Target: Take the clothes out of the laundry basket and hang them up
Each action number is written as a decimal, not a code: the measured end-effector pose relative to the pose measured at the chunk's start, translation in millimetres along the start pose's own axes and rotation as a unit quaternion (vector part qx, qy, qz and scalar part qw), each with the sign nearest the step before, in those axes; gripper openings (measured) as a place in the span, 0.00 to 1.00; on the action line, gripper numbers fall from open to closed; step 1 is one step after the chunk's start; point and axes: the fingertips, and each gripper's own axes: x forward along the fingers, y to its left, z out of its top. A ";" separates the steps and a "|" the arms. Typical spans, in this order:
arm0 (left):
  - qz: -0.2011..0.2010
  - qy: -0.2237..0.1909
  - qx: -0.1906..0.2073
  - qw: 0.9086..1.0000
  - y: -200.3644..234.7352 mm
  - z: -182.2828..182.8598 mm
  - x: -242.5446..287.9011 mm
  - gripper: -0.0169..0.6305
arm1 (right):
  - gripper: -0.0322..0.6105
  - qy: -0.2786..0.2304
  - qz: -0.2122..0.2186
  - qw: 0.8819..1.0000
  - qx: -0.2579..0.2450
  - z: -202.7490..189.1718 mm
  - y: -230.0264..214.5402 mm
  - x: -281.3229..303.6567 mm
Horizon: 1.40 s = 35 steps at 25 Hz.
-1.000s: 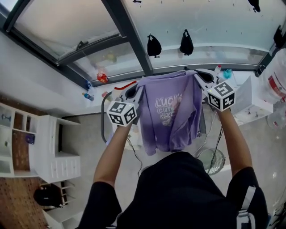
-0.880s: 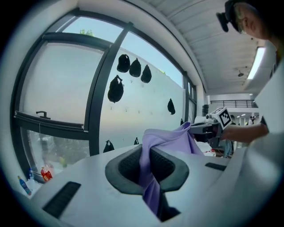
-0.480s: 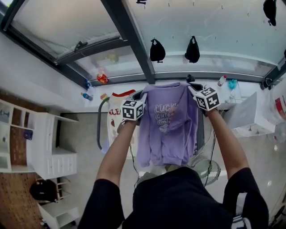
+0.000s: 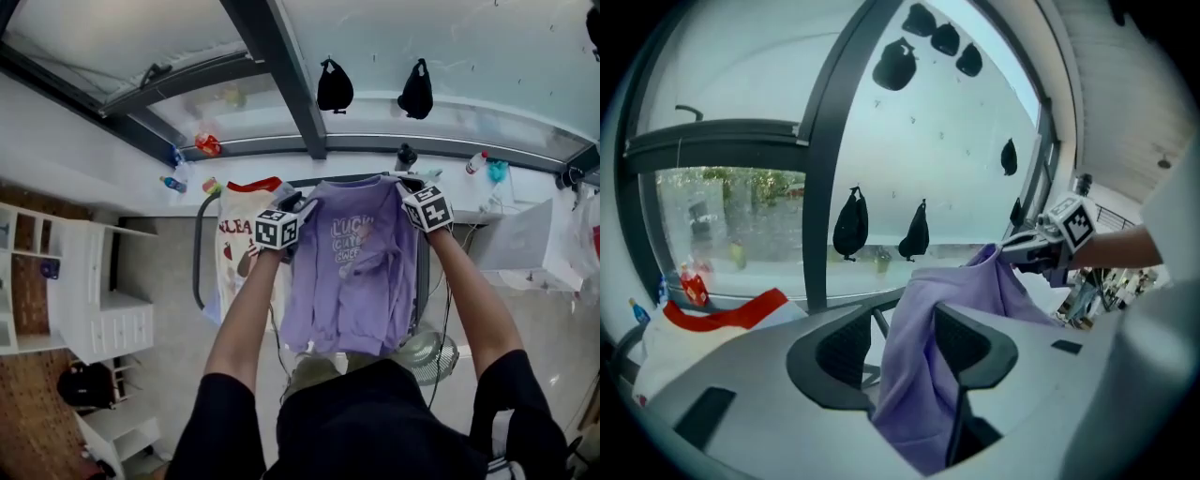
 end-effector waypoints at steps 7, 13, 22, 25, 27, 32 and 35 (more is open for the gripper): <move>0.000 -0.007 -0.033 0.999 6.9 -17.9 -28.4 0.35 | 0.30 0.018 0.011 1.000 0.012 -11.6 3.1 10.0; -0.014 -0.032 -0.026 0.999 -2.0 -13.3 -53.6 0.36 | 0.40 0.001 -0.002 0.999 0.039 -2.8 -4.5 -24.6; -0.055 -0.111 -0.014 0.992 -50.2 2.9 -122.3 0.37 | 0.40 -0.068 -0.011 0.996 0.060 17.6 57.7 -125.7; -0.063 -0.129 0.015 0.990 -73.4 -9.5 -174.7 0.37 | 0.40 -0.102 -0.011 0.992 0.077 12.7 105.3 -160.5; -0.072 -0.135 0.033 0.988 -90.7 -20.6 -215.7 0.37 | 0.40 -0.118 -0.011 0.988 0.096 5.4 139.5 -181.6; -0.079 -0.170 0.021 0.982 -116.4 -55.0 -311.3 0.37 | 0.40 -0.128 0.012 0.986 0.103 -13.0 232.6 -225.7; -0.066 -0.195 0.027 0.978 -124.5 -76.5 -367.6 0.37 | 0.40 -0.136 0.031 0.986 0.092 -19.4 298.0 -248.6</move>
